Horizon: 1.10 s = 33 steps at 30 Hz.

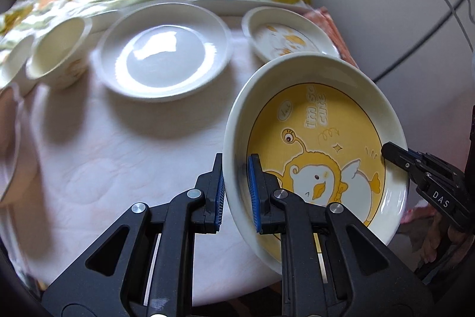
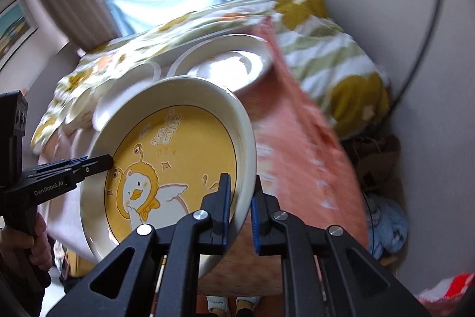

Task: Organize plates and bowls
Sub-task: 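Carry the yellow duck plate beside the pink basin, lower it, open both grippers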

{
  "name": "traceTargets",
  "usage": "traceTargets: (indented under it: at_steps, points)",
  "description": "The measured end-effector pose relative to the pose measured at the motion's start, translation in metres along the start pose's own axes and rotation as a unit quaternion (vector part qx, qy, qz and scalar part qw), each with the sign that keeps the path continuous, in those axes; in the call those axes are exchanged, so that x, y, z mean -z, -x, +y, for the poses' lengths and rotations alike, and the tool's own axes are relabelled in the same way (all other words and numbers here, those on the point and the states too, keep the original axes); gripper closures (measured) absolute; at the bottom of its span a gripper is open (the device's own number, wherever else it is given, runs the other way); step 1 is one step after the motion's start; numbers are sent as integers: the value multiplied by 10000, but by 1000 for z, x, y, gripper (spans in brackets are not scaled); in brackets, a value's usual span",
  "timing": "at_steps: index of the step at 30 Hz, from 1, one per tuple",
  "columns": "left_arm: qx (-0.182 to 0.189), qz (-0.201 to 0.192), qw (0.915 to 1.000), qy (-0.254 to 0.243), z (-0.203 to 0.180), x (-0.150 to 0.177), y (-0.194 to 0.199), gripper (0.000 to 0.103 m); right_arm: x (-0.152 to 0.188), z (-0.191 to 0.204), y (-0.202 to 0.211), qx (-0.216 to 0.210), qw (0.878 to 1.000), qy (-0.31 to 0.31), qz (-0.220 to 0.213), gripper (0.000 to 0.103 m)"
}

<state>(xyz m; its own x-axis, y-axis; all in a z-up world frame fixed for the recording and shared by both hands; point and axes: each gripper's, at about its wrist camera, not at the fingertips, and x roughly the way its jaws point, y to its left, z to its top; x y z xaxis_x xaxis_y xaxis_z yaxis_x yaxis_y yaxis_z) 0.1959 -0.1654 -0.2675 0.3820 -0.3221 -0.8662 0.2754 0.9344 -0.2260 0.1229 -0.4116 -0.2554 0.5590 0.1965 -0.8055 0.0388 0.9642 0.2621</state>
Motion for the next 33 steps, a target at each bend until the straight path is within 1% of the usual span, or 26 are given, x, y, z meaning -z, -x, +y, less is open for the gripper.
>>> traceTargets:
  at_steps: [4,8,13,16,21,25,31,33]
  points:
    - [-360,-150,9981,486,44,17,23,90,-9,41,-16,-384,9979,503,144,91]
    - [-672,-188,9927,986,92,38,37,90,-10,84,-41,-742,9924,913,351,91]
    - [-892,-154,9843,1513,147,66,40,90,3,137,-74,-1166,9832,1263,607,91]
    - [-1003,-196,9802,1699,167,78,39,90,11,160,-93,-1248,9781,1489,745,91]
    - [-995,-266,9782,1802,189,80,32,90,16,186,-110,-1211,9745,1706,807,91]
    - [-949,-307,9786,1801,199,82,27,90,13,195,-118,-1159,9735,1795,818,91]
    - [-984,-336,9804,1671,200,87,24,90,14,189,-124,-1132,9740,1767,850,91]
    - [-939,-317,9802,1714,199,87,25,90,16,187,-122,-1121,9747,1731,861,91]
